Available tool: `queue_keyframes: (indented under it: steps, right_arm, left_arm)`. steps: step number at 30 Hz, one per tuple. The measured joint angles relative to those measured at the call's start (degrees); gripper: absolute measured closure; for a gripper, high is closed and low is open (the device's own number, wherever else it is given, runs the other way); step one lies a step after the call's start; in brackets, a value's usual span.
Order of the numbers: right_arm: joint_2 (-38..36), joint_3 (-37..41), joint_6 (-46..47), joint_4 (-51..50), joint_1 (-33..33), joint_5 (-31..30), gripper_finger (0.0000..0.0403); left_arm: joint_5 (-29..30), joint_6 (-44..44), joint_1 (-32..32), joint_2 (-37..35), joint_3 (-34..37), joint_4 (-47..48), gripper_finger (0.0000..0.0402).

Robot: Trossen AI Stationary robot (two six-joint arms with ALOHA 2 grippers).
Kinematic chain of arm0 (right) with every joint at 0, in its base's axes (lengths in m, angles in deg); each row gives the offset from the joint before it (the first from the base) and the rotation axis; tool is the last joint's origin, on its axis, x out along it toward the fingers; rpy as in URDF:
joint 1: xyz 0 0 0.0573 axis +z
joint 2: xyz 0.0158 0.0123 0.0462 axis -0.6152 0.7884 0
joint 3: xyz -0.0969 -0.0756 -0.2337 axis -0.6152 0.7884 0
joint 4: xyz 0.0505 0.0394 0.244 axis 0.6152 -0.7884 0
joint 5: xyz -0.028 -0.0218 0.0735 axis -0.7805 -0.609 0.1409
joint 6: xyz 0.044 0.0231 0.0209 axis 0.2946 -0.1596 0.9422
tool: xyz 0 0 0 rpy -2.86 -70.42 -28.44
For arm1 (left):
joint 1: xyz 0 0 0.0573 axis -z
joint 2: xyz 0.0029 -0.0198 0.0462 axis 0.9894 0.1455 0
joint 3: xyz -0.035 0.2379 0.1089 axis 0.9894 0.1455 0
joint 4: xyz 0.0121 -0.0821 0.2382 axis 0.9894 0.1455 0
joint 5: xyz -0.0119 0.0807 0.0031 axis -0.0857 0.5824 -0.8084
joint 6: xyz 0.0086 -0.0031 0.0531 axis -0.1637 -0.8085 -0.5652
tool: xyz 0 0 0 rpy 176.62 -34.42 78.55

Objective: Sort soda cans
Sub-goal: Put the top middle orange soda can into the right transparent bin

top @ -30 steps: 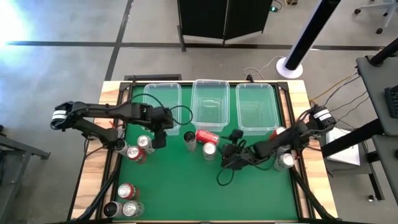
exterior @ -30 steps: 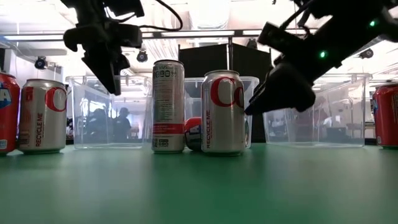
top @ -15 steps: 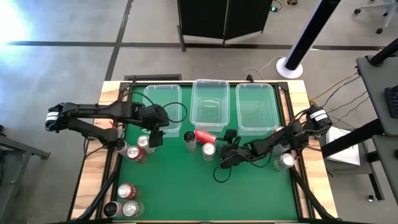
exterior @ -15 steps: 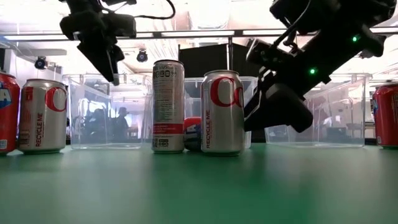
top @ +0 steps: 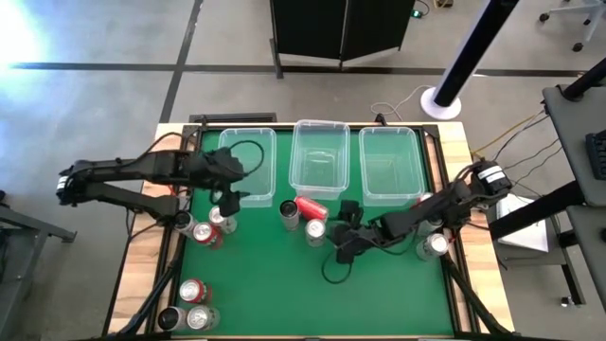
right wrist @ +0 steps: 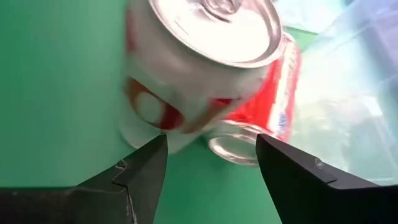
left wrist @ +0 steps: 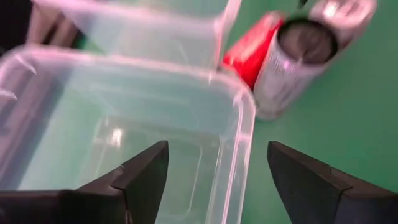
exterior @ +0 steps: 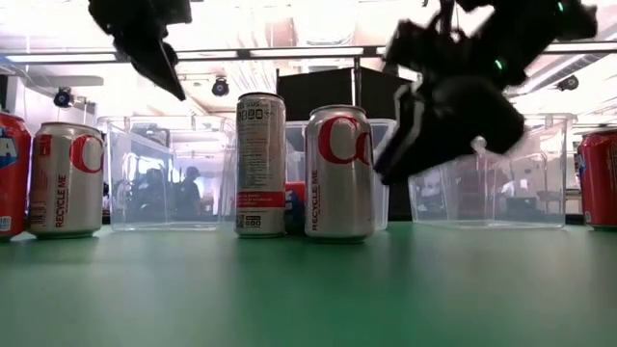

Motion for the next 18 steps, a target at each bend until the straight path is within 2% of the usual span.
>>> queue_keyframes:
  steps: [8,13,18]
  right_arm:
    - [1.8,0.1,2.7,0.7,0.0,4.0,0.0153]
    - [5.6,0.2,2.8,11.1,0.0,6.2,0.0155]
    - [11.2,-2.8,2.5,18.8,0.1,6.3,0.0165]
  left_arm:
    - [-5.2,-0.5,0.3,-4.2,0.0,-7.3,0.0143]
    - [-5.6,-0.1,1.4,-5.7,0.0,-13.1,0.0143]
    - [-9.0,0.2,2.3,-5.5,0.0,-18.9,0.0143]
